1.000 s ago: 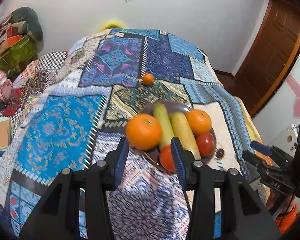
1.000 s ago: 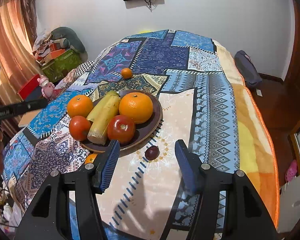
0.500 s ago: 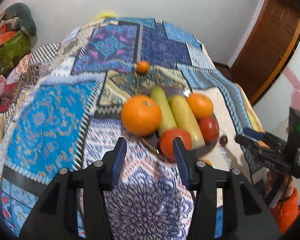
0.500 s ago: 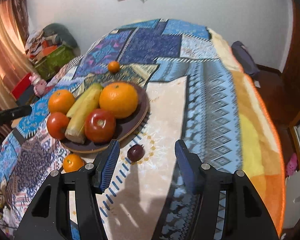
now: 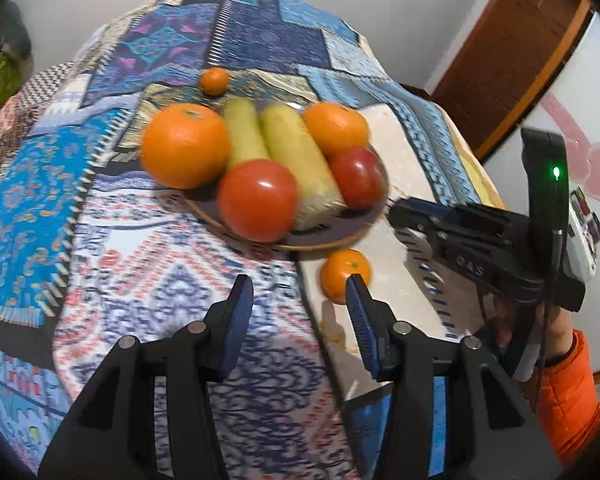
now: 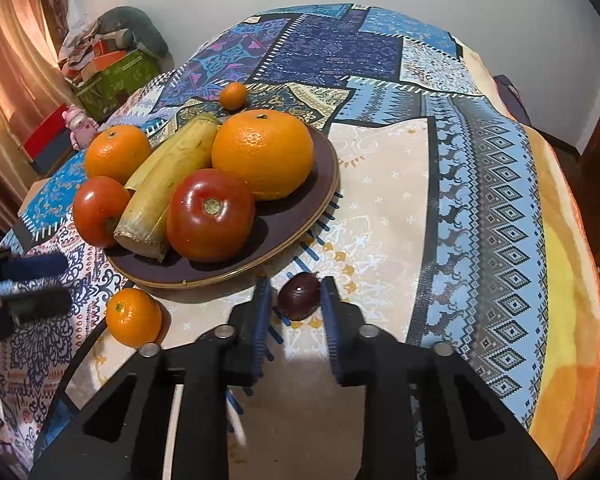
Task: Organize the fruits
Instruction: 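Grasp a second mandarin with the left tool while the right tool grasps a dark red grape, then carry the mandarin and grape over the plate and open both tools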
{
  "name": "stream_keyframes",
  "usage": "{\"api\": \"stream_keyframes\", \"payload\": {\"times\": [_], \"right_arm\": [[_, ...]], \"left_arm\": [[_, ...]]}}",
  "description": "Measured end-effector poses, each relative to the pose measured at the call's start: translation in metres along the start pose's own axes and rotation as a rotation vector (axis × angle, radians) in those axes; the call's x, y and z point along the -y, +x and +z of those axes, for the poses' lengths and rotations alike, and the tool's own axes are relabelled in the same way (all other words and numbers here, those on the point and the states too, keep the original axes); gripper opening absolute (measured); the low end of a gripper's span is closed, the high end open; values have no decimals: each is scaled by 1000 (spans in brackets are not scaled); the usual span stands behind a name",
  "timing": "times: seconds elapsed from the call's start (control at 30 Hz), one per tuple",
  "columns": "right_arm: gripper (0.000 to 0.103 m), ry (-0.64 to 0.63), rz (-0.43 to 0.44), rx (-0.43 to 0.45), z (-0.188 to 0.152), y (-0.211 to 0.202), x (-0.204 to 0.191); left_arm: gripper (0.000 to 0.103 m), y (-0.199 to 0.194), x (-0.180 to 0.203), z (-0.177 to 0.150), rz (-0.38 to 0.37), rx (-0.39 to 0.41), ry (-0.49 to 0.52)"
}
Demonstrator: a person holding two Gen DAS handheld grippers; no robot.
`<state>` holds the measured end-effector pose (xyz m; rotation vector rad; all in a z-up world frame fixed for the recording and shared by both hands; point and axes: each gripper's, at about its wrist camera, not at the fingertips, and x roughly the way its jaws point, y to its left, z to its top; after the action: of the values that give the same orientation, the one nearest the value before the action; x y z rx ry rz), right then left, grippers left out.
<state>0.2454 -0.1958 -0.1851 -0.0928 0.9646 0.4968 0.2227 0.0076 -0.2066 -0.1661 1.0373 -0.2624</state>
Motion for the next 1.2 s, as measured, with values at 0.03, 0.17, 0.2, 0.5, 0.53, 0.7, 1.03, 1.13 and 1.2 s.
{"api": "stream_keyframes", "payload": {"times": [0.03, 0.17, 0.2, 0.5, 0.53, 0.7, 1.03, 1.13, 1.2], "right_arm": [[18, 5, 4, 3, 0, -1, 1], [18, 6, 4, 26, -2, -10, 3], [18, 5, 2, 32, -2, -12, 3], [18, 22, 18, 82, 1, -32, 6], [18, 26, 21, 87, 1, -33, 7], [18, 31, 31, 103, 0, -39, 5], [18, 12, 48, 127, 13, -38, -4], [18, 11, 51, 134, 21, -34, -8], [18, 9, 51, 133, 27, -28, -10]], "left_arm": [[48, 3, 4, 0, -2, -6, 7], [48, 17, 20, 3, 10, -34, 57], [48, 19, 22, 4, 13, -38, 63], [48, 42, 33, 5, 59, -64, 93], [47, 42, 33, 6, 60, -62, 93], [35, 42, 35, 7, 51, -46, 100], [35, -11, 22, 19, 45, 77, 69], [35, -24, 13, 33, 74, 126, 58], [35, -24, 8, 43, 82, 137, 44]]}}
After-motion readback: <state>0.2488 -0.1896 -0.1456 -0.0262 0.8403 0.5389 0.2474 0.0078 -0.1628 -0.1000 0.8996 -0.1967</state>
